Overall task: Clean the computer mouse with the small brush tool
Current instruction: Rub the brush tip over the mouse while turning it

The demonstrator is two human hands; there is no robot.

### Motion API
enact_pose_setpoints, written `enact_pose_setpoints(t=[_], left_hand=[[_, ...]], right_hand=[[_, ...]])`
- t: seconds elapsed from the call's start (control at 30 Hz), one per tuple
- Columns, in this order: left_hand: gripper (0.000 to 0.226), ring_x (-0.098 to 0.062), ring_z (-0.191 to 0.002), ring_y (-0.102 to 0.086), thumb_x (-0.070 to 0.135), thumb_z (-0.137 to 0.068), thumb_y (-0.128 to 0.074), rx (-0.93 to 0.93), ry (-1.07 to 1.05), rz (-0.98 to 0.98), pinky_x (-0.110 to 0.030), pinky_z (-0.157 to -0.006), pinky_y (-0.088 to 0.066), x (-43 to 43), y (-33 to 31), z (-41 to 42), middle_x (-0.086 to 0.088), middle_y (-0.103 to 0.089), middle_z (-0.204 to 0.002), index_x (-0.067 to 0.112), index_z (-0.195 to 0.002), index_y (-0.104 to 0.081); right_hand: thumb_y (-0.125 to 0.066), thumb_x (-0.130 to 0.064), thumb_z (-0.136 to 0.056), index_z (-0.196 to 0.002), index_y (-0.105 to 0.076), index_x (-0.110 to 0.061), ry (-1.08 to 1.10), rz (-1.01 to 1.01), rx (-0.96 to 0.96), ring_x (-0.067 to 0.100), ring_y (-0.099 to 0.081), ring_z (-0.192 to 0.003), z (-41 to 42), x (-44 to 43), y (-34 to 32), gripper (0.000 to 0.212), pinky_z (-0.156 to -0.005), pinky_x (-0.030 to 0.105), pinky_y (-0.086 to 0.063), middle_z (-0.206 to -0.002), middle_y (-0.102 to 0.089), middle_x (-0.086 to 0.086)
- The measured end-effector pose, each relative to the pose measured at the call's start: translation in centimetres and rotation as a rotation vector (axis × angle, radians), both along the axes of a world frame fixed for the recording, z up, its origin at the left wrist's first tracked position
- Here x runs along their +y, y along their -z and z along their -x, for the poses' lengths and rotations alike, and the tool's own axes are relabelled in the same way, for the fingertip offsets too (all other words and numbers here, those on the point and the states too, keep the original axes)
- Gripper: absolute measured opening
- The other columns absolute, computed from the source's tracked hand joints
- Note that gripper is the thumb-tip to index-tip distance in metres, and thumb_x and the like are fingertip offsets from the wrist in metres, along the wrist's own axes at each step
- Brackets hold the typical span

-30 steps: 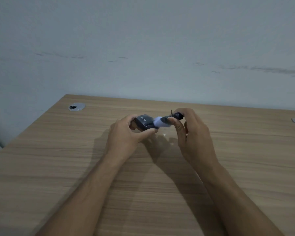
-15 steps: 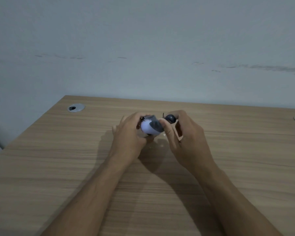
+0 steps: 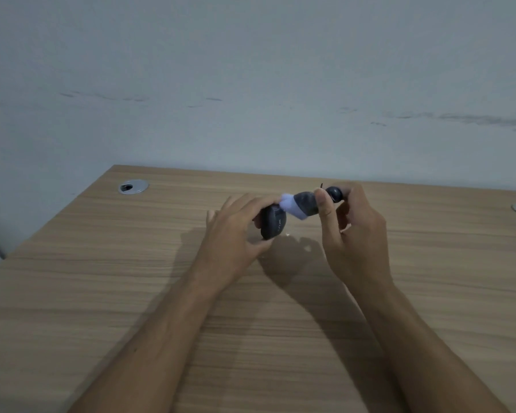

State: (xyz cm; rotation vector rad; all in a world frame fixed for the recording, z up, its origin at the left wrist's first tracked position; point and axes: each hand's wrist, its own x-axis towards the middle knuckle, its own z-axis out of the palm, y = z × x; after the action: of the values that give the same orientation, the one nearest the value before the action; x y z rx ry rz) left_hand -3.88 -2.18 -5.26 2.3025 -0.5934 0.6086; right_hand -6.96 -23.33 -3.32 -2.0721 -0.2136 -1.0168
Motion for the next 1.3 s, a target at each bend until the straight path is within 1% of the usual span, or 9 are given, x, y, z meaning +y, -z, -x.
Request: enact_pose_setpoints(t=[0.13, 0.33, 0.43, 0.53, 0.67, 0.83, 0.97, 1.1, 1.3], left_hand=[[0.055, -0.02, -0.113, -0.063, 0.023, -0.079, -0.094, -0.031, 0.034, 0.008, -0.057, -0.095, -0.053, 0.0, 0.3, -0.6, 0.008, -0.073, -0.119, 0.023, -0.131, -0.075], [0.068, -0.019, -0.109, -0.069, 0.024, -0.086, -0.096, -0.071, 0.189, 0.029, -0.03, -0.1, -0.053, 0.6, -0.2, -0.6, 0.006, -0.076, -0.131, 0.021, -0.149, -0.069], [0.068, -0.021, -0.104, -0.069, 0.013, -0.082, -0.096, -0.099, 0.158, 0.0, -0.036, -0.095, -0.055, 0.3, 0.3, -0.9, 0.001, -0.078, -0.126, 0.014, -0.146, -0.071], [0.064, -0.023, -0.098, -0.07, 0.011, -0.08, -0.097, -0.116, 0.153, -0.011, -0.048, -0.09, -0.06, 0.5, 0.8, -1.4, -0.002, -0.078, -0.119, 0.011, -0.14, -0.073], [0.072, -0.02, -0.098, -0.069, 0.022, -0.086, -0.094, -0.099, 0.183, 0.002, -0.046, -0.091, -0.059, 0.7, 0.7, -1.3, 0.008, -0.075, -0.121, 0.026, -0.153, -0.066], [0.05, -0.022, -0.095, -0.068, 0.024, -0.079, -0.095, -0.114, 0.092, -0.079, -0.056, -0.084, -0.059, 0.7, 1.3, -2.0, 0.006, -0.075, -0.112, 0.021, -0.125, -0.074], [0.07, -0.012, -0.094, -0.067, 0.034, -0.086, -0.093, -0.114, 0.098, -0.094, -0.048, -0.087, -0.052, 0.9, 0.5, -0.9, 0.021, -0.071, -0.115, 0.041, -0.15, -0.064], [0.073, -0.012, -0.094, -0.068, 0.032, -0.086, -0.094, -0.117, 0.093, -0.091, -0.049, -0.088, -0.051, 0.7, 0.3, -0.8, 0.025, -0.071, -0.119, 0.038, -0.152, -0.065], [0.061, -0.007, -0.107, -0.072, 0.036, -0.094, -0.087, -0.137, 0.086, -0.067, -0.045, -0.09, -0.045, 1.0, 0.0, -0.5, 0.031, -0.074, -0.128, 0.048, -0.15, -0.064]], right_hand=[[-0.06, -0.035, -0.11, -0.101, -0.063, -0.015, -0.117, 0.032, -0.019, 0.02, -0.056, -0.063, 0.9, 0.9, -0.4, 0.022, -0.06, 0.032, -0.045, -0.075, -0.062, 0.001], [-0.063, -0.034, -0.11, -0.105, -0.063, -0.022, 0.039, 0.003, 0.021, 0.01, -0.052, -0.062, -0.8, -0.5, 0.4, 0.013, -0.062, 0.023, -0.034, -0.075, -0.053, -0.019], [-0.058, -0.036, -0.11, -0.106, -0.059, -0.024, -0.084, 0.013, -0.032, 0.018, -0.057, -0.064, 0.3, 0.2, -0.5, 0.012, -0.06, 0.024, -0.042, -0.079, -0.064, -0.002], [-0.059, -0.034, -0.11, -0.106, -0.063, -0.016, -0.088, 0.078, -0.03, 0.01, -0.054, -0.064, 0.3, 0.4, -0.4, 0.018, -0.063, 0.015, -0.039, -0.082, -0.059, -0.015], [-0.058, -0.039, -0.11, -0.106, -0.062, -0.022, 0.032, 0.022, 0.016, 0.006, -0.05, -0.061, -0.4, -0.5, -0.2, 0.018, -0.062, 0.02, -0.035, -0.075, -0.051, -0.021], [-0.06, -0.037, -0.11, -0.105, -0.062, -0.018, -0.144, 0.039, 0.007, 0.019, -0.055, -0.06, 0.8, 1.0, -0.7, 0.02, -0.058, 0.029, -0.044, -0.073, -0.063, 0.001], [-0.065, -0.036, -0.11, -0.105, -0.066, -0.021, 0.046, -0.031, 0.078, 0.008, -0.046, -0.056, -0.6, -0.6, 0.2, 0.016, -0.059, 0.024, -0.035, -0.067, -0.05, -0.018], [-0.065, -0.042, -0.109, -0.1, -0.068, -0.024, -0.093, -0.228, 0.114, 0.024, -0.052, -0.062, 0.3, 0.1, -0.1, 0.021, -0.061, 0.042, -0.046, -0.072, -0.063, 0.005], [-0.065, -0.046, -0.108, -0.102, -0.069, -0.022, 0.066, -0.251, 0.157, 0.024, -0.055, -0.064, -0.4, -1.1, 0.1, 0.024, -0.066, 0.047, -0.048, -0.077, -0.068, 0.006]])
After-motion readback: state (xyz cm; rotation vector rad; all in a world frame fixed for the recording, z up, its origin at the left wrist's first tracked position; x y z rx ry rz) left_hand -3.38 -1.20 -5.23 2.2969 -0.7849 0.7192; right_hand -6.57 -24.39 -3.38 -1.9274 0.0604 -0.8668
